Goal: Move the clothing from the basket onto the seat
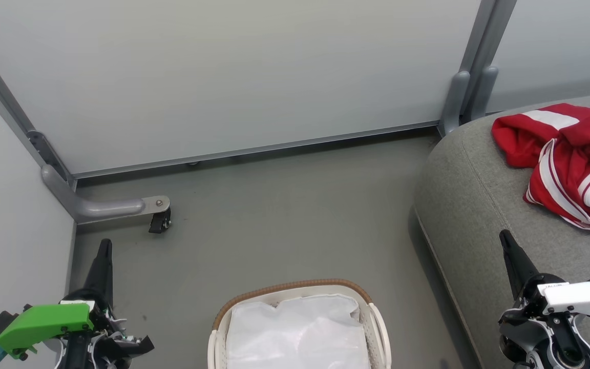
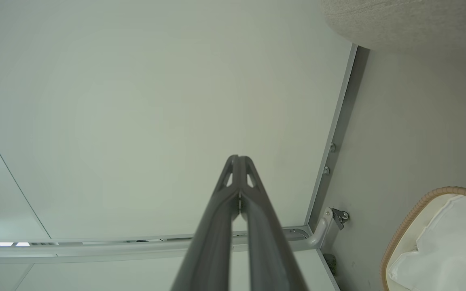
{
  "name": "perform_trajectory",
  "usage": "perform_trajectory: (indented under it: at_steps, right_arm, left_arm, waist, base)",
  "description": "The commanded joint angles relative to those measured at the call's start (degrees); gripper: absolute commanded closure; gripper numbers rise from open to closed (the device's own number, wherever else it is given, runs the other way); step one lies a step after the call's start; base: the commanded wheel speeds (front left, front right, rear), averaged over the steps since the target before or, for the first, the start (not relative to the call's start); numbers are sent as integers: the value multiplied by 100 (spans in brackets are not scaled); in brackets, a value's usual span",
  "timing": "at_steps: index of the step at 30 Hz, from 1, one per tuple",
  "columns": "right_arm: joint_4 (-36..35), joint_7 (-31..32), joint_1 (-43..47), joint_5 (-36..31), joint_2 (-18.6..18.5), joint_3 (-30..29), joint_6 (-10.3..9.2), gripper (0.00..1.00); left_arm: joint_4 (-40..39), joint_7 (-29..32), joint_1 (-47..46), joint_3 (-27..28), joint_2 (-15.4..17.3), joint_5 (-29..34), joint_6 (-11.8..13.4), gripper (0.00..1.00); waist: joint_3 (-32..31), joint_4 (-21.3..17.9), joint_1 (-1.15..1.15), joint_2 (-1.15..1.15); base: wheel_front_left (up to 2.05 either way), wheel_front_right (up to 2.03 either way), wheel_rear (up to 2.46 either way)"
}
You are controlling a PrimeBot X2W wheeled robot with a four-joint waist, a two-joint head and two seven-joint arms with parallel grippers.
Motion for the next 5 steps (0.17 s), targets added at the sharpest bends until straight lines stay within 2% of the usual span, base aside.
perform_trajectory:
  at_steps: [1, 5]
  right_arm:
    - [-21, 13, -48, 20, -34, -9, 0, 100]
    - [-21, 13, -48, 20, -34, -9, 0, 100]
  left_arm:
    - [-9, 21, -59, 10, 29, -18, -37, 100]
    - [-9, 20, -59, 10, 29, -18, -37, 100]
  waist:
    - [0, 0, 0, 0]
    - [0, 0, 0, 0]
  base:
    - [0, 0, 0]
    - [0, 0, 0]
